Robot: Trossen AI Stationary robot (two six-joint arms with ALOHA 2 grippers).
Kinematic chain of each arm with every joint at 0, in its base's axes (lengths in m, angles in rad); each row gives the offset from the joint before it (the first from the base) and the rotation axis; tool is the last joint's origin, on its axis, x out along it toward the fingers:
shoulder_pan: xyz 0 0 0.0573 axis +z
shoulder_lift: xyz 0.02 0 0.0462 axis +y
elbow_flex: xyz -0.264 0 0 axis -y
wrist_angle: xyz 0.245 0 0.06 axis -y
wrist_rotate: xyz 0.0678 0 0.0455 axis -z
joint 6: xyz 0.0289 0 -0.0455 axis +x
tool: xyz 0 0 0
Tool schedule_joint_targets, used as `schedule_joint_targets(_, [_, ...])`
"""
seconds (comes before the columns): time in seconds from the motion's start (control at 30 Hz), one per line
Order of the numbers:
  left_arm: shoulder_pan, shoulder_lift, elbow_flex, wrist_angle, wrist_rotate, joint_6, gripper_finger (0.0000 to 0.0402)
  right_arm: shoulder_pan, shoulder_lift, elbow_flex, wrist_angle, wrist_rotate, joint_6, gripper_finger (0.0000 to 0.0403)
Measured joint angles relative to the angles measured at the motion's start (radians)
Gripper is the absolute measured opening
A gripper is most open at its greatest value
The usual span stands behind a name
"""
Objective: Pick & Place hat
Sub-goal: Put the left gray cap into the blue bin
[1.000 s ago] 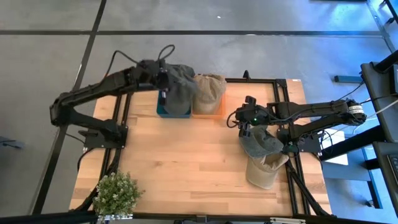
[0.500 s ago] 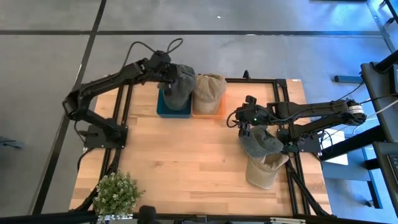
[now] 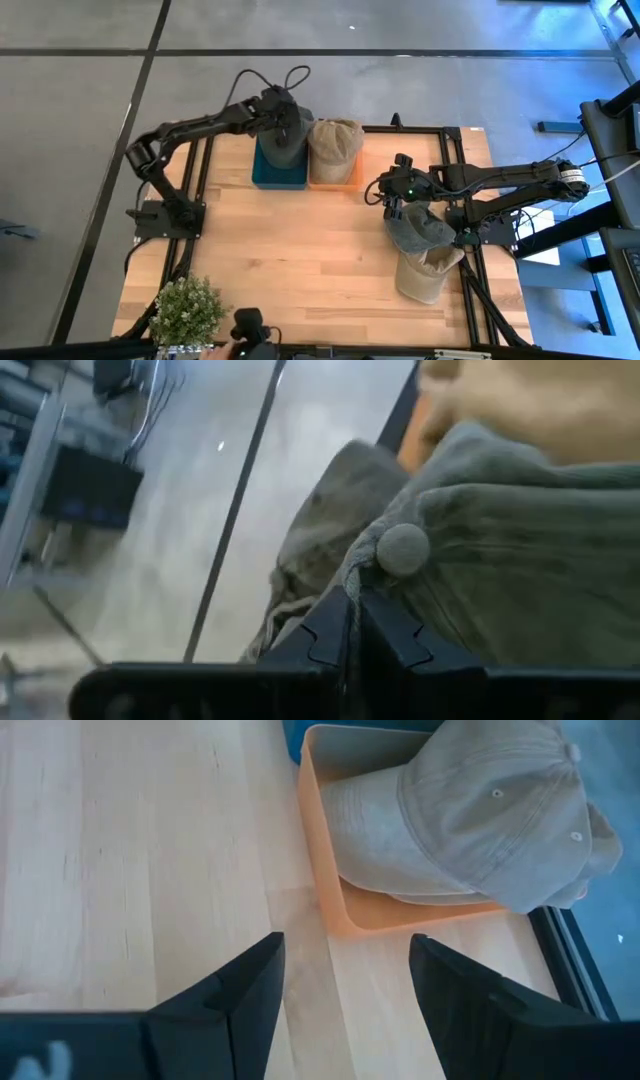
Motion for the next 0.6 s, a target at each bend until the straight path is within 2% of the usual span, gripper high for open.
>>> schedule_joint_targets(0.13, [0.005, 0.017, 0.0, -0.004, -0.068, -0.004, 0.0025, 0.0, 0.0, 0.0, 0.0, 0.0, -0.003, 0.0216])
schedule_joint_targets(0.33, [0.005, 0.018, 0.0, 0.038, -0.084, -0.029, 0.0035, 0.0, 0.0, 0.0, 0.0, 0.0, -0.003, 0.0216])
schedule_joint_targets(0.47, [0.005, 0.018, 0.0, 0.052, -0.107, -0.026, 0.0066, 0.0, 0.0, 0.0, 0.0, 0.0, -0.002, 0.0216])
schedule_joint_targets(0.6, [0.005, 0.018, 0.0, 0.051, -0.217, -0.014, 0.0105, 0.0, 0.0, 0.0, 0.0, 0.0, 0.0, 0.0216])
